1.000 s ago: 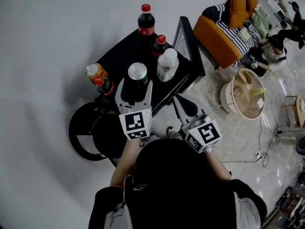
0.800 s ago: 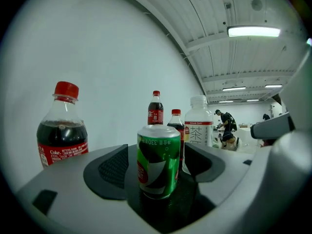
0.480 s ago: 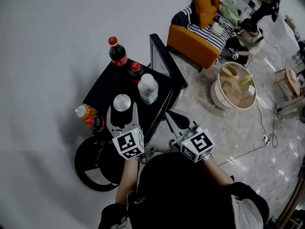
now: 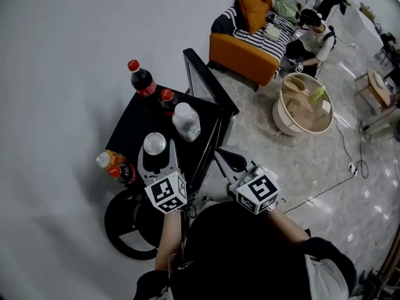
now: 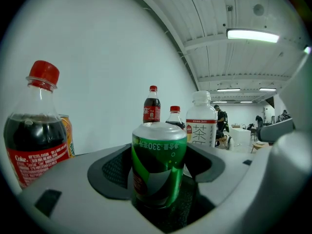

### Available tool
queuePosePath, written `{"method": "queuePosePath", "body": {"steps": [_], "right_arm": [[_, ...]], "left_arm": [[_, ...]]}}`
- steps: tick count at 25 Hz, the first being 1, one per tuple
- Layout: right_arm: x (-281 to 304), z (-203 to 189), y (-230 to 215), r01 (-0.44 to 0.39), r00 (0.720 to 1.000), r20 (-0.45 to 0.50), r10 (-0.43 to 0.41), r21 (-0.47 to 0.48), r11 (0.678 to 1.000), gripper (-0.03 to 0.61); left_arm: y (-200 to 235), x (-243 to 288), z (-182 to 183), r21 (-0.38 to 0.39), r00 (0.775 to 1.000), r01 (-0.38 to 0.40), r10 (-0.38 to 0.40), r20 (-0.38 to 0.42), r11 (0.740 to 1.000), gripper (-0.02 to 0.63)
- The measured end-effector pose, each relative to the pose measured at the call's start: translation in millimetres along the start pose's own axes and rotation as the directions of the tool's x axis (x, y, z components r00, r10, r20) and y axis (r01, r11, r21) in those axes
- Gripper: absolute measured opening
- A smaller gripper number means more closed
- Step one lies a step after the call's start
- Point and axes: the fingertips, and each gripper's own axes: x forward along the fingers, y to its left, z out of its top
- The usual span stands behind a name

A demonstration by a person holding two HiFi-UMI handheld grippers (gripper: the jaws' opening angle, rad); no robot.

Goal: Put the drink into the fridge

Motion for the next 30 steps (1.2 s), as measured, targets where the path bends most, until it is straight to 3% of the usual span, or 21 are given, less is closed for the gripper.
{"method": "queuePosePath", "body": {"steps": [14,22,30], "right_arm": [[-17,-5,-4,0.028,1.0,-0.008,-0.028,0.004,1.0,0.014],[-32,-7,-12,0.022,1.0,0.009,-0.022,0.009,1.0,0.014],[-53,3,-17,-0.046,0.998,0.037,0.045,0.016,0.999,0.014]], "left_arm": [[0,-1,2,0.016,1.0,0.017,-0.017,0.003,1.0,0.336],[-5,-29,8,-0.004,0.999,0.001,-0.001,0.039,1.0,0.336],[-36,-66,21,0.017,0.999,-0.008,0.008,0.051,1.0,0.336]]}}
